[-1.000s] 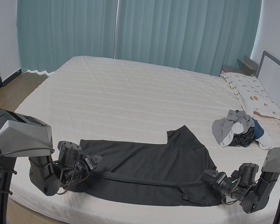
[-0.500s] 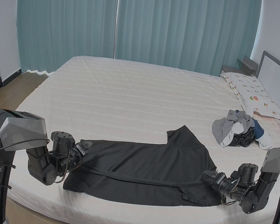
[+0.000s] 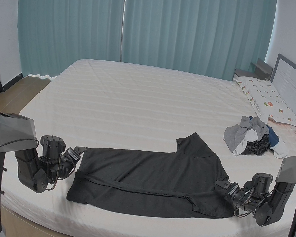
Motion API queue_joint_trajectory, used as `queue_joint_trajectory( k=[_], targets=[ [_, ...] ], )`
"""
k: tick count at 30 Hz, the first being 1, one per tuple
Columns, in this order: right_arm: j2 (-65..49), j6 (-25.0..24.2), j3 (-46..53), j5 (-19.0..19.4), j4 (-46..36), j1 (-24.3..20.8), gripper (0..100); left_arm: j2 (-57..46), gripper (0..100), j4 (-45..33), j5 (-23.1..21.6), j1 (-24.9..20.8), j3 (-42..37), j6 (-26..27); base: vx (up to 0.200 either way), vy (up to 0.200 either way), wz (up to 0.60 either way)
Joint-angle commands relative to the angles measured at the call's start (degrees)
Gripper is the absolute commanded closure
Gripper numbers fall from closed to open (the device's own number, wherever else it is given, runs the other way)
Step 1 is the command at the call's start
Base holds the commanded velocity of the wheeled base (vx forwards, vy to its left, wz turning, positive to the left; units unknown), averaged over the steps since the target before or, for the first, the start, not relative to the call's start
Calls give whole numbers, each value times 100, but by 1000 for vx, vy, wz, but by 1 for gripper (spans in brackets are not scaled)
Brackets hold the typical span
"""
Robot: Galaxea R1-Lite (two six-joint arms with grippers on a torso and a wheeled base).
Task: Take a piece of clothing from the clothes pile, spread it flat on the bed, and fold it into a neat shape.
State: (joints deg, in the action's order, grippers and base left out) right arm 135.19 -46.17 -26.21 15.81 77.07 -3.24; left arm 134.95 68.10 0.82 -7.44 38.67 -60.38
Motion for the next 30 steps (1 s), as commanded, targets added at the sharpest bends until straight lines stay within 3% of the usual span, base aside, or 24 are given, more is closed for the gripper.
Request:
queue_joint_trajectory(
  k=[1, 11, 19, 26, 30],
  targets=[
    [7, 2, 19, 1, 1, -1, 0, -566, 0, 2, -618, -21, -808, 97, 0, 0, 0],
    [7, 2, 11, 1, 1, -1, 0, -487, 0, -235, -644, -513, -835, 606, 0, 0, 0],
    [16, 2, 2, 1, 1, -1, 0, -285, 0, -587, -627, -548, -545, 721, 0, 0, 0],
    [16, 2, 2, 1, 1, -1, 0, 67, 0, -754, -99, -584, -167, 1160, 0, 0, 0],
    [16, 2, -7, 1, 1, -1, 0, 93, 0, -754, -47, -575, -105, 1204, 0, 0, 0]
  ],
)
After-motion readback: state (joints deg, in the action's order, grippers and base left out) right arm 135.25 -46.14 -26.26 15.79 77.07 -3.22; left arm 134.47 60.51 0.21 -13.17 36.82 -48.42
